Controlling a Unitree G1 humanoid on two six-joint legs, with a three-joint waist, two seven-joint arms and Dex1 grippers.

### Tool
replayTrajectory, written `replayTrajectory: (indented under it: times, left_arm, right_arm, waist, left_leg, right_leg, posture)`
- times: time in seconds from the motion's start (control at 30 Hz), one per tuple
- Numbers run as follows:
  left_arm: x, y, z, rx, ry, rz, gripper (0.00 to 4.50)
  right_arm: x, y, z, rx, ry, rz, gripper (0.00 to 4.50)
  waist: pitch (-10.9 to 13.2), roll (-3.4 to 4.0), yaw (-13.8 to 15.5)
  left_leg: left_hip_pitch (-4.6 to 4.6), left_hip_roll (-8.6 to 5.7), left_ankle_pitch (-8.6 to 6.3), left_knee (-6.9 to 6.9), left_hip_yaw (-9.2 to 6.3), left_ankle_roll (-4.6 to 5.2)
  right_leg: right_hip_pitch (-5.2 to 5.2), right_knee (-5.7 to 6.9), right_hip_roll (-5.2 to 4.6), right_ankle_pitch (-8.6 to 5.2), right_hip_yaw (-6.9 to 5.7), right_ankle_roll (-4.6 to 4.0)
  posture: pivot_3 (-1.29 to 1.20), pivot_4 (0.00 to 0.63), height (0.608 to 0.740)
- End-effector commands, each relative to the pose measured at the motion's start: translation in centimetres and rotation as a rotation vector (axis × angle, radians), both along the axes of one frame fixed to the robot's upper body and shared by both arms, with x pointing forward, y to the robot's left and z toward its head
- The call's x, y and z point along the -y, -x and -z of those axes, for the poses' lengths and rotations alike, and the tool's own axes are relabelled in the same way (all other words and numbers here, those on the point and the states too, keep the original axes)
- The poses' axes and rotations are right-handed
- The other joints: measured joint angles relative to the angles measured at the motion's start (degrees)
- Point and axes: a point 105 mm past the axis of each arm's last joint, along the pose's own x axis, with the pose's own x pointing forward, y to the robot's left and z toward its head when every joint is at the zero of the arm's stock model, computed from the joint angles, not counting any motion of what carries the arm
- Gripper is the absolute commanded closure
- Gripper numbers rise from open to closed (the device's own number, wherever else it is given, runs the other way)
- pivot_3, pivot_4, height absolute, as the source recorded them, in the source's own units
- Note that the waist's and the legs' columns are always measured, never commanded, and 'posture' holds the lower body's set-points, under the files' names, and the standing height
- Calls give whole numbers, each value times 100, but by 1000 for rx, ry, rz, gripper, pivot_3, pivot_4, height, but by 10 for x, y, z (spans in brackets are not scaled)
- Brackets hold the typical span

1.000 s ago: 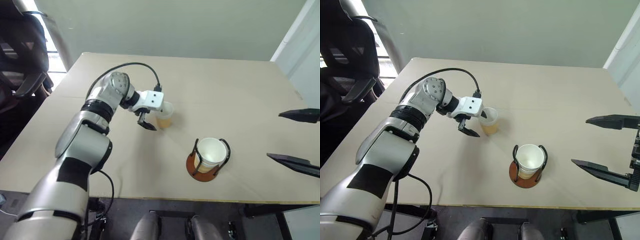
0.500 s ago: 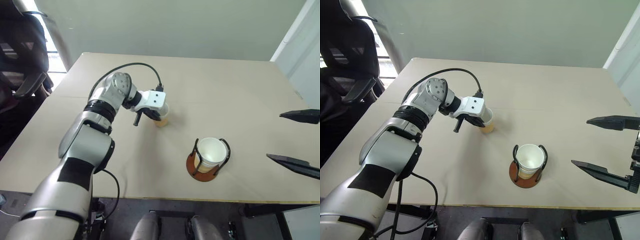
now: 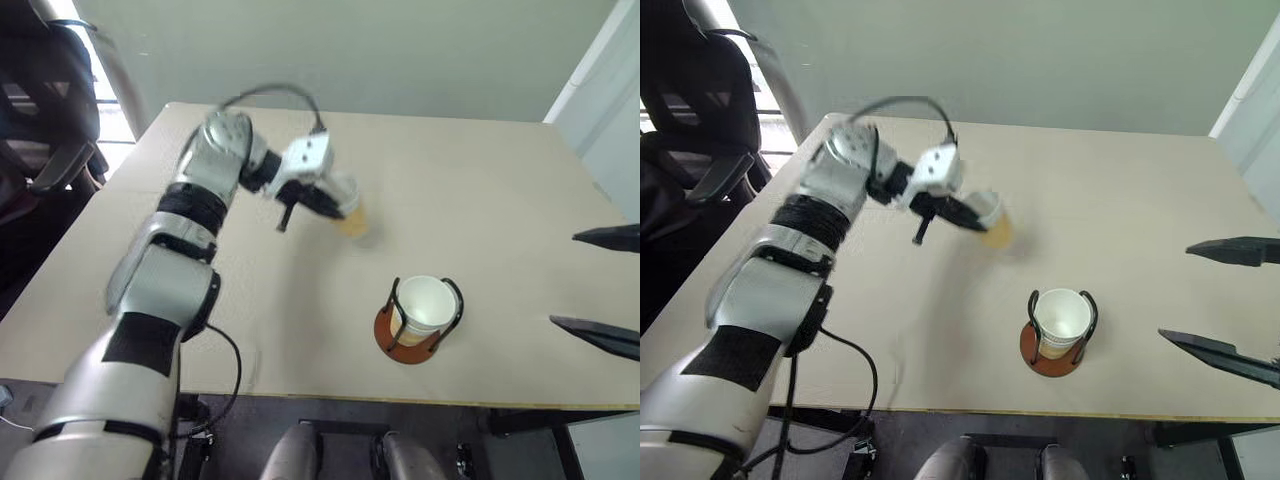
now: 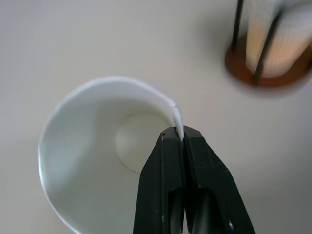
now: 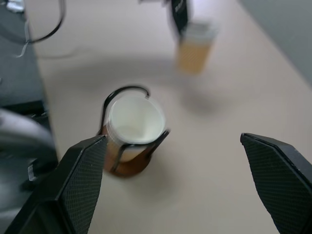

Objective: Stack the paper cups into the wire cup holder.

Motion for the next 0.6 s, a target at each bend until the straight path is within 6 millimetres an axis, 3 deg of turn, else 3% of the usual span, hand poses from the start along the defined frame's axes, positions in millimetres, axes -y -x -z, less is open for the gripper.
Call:
replayTrajectory:
  times: [0.03, 0.13, 0.27, 0.4, 0.43, 0.6]
  left_arm:
    - [23, 50, -34, 14, 45, 266, 4479]
    - [33, 81, -41, 30, 28, 427, 4479]
    - [42, 113, -38, 61, -40, 609, 4479]
    - [51, 113, -26, 75, -118, 657, 4479]
    - [54, 111, -23, 75, -136, 662, 4479]
    - [62, 97, -6, 87, -217, 651, 4479]
  right_arm:
    - [20, 9, -12, 56, -3, 83, 0]
    - [28, 12, -12, 64, -11, 125, 0]
    - [24, 14, -12, 75, -12, 123, 0]
    - [21, 19, -13, 80, -10, 121, 0]
    - [21, 20, -13, 81, -10, 128, 0]
    - [19, 23, -12, 86, -7, 146, 0]
  waist:
    - [-8, 10, -20]
    - [-10, 14, -24]
    - [-5, 15, -40]
    - [-2, 19, -50]
    - [-1, 17, -54]
    - [3, 14, -63]
  left_leg:
    - [9, 0, 0, 0, 4, -10]
    - [33, 1, -3, -5, 13, -21]
    - [45, 3, -26, -3, 12, 15]
    - [49, 3, -29, -4, 10, 17]
    - [52, 3, -28, -4, 10, 17]
    - [56, -1, -16, 8, 6, 8]
  right_leg:
    - [5, -1, 1, -2, 0, 0]
    - [26, -8, -2, -11, 8, -1]
    - [36, -6, -2, -11, 9, -7]
    - [38, 1, -2, -22, 9, -34]
    - [39, 7, -2, -39, 10, -71]
    - [42, 25, -2, -25, 13, -84]
  posture:
    - [0, 150, 740]
    - [0, 150, 740]
    - [0, 150, 740]
    - [0, 150, 740]
    - [0, 150, 740]
    - [0, 150, 740]
